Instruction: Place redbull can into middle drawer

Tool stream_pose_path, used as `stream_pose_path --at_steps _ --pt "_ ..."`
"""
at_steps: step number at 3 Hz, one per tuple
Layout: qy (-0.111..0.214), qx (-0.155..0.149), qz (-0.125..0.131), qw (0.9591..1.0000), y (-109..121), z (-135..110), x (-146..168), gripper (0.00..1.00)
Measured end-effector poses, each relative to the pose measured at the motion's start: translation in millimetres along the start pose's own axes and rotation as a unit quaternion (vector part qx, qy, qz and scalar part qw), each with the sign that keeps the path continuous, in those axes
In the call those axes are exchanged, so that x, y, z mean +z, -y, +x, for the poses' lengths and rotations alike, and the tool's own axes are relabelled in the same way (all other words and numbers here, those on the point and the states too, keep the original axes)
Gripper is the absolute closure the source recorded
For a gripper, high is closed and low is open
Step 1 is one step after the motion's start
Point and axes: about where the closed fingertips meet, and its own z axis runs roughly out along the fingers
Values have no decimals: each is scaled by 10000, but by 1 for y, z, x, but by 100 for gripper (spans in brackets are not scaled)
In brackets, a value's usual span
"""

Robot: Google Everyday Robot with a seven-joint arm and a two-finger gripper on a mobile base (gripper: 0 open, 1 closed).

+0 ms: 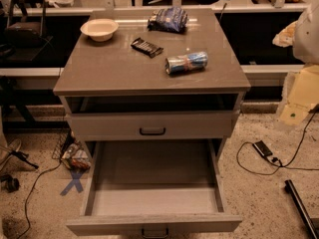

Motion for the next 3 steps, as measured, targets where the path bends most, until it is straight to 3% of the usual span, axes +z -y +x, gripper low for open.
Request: stream_pose_path --at_steps 1,2,3 --pt "1 0 0 10000 0 0 0 0" --pt "333 -191 109 9992 24 -15 8 0" --pt "616 -664 205 9957 60 -52 28 0"
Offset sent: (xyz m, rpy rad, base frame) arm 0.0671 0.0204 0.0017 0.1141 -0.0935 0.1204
